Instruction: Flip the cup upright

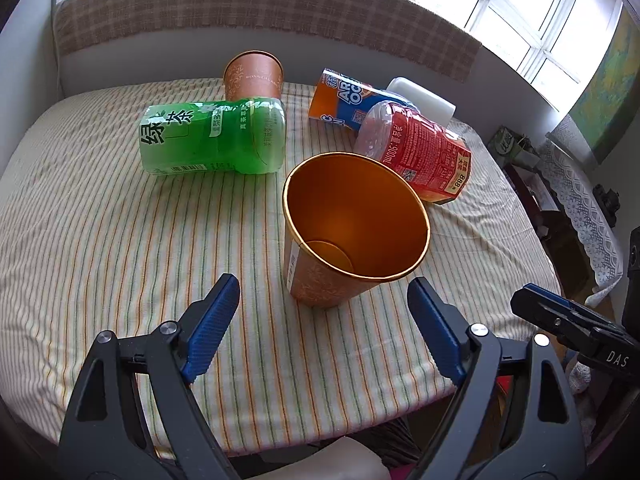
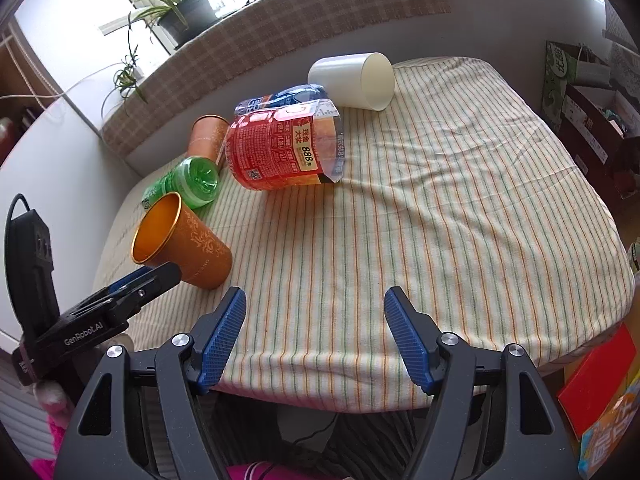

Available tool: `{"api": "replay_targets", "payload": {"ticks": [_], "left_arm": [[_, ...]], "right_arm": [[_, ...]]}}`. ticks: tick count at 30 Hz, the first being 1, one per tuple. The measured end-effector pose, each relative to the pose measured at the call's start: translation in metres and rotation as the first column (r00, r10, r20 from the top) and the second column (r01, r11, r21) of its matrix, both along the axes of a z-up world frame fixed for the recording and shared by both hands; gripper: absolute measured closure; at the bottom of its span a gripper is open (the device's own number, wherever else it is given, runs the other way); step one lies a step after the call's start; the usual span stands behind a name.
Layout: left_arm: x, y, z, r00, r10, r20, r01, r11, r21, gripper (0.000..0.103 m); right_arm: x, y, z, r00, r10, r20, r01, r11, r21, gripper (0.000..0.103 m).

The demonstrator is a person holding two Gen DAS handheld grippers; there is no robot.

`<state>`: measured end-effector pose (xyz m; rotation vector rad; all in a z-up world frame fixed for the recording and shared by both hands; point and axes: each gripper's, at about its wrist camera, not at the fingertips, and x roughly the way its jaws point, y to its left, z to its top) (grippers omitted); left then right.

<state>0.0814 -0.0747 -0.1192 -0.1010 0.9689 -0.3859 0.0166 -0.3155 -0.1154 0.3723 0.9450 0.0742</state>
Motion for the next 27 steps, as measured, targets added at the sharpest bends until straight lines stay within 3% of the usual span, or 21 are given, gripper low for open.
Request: {"api": "replay_targets", "payload": {"ticks": [10, 15, 21, 27], "left_arm": [[-0.033, 0.037, 0.031, 0.983, 0.108, 0.148, -0.115, 0.993, 0.04, 0.015], [-0.052, 0.045, 0.056, 0.948, 0.158, 0.277, -0.183, 0.981, 0.067, 0.014], [-0.072, 0.047, 0.08, 0.896, 0.192, 0.399, -0.237, 0.969, 0.065, 0.002], [-0.082, 0.044, 0.093, 0.87, 0.19, 0.455, -0.251, 0.965, 0.077, 0.002]], "right_arm": [[-0.002, 0.027, 0.025, 0.994, 0.044, 0.103, -0.032, 0.993, -0.115, 0.032], [-0.008, 0.039, 0.041, 0.982, 0.059, 0.181, -0.027, 0.984, -0.174, 0.032], [-0.017, 0.049, 0.059, 0.959, 0.061, 0.276, 0.004, 0.973, -0.231, 0.024], [-0.021, 0.056, 0.066, 0.946, 0.061, 0.319, 0.029, 0.962, -0.272, 0.022]]}}
